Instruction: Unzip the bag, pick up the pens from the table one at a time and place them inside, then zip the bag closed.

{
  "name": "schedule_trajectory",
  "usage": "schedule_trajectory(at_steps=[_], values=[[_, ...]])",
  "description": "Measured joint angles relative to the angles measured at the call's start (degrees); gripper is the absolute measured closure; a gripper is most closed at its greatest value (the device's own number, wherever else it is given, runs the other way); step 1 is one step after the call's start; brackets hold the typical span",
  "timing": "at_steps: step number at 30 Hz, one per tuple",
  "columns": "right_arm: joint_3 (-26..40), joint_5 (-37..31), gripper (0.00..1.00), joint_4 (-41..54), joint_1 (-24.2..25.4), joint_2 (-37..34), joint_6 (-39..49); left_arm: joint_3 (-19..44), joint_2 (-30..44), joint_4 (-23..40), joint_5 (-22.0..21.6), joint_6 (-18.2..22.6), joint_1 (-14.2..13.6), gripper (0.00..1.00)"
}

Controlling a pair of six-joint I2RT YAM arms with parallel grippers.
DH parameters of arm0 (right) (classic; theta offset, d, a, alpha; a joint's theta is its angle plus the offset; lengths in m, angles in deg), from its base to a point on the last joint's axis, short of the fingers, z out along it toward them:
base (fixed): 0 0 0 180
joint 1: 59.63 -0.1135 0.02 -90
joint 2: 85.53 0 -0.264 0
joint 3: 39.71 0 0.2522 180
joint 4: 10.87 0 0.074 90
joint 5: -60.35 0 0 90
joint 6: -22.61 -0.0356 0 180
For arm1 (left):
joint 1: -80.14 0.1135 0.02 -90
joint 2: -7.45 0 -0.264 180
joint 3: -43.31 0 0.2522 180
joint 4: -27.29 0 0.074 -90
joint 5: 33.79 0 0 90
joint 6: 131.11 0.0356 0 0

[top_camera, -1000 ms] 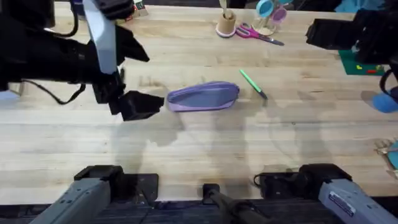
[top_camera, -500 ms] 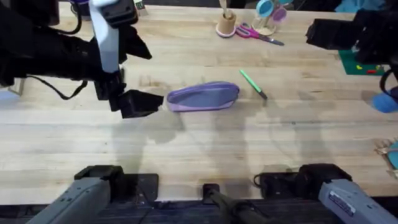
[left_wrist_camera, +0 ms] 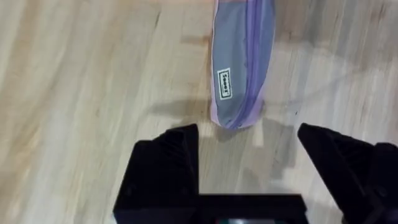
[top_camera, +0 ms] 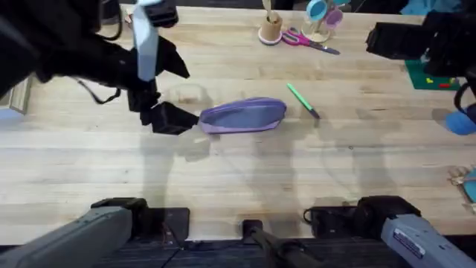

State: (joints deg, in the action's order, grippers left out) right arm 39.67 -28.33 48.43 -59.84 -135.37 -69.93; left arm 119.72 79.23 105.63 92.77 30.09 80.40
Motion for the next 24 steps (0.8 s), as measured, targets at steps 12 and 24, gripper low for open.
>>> schedule_trajectory(at_steps=[12, 24], values=[[0.00, 0.00, 0.005, 0.00, 0.00, 0.00, 0.00, 0.00, 15.48, -4.81, 3.93, 3.90, -0.09, 0.006], [0.00, 0.00, 0.005, 0.00, 0.00, 0.00, 0.00, -0.02, 24.57, -8.76, 6.14, 5.09, -5.36, 0.006]])
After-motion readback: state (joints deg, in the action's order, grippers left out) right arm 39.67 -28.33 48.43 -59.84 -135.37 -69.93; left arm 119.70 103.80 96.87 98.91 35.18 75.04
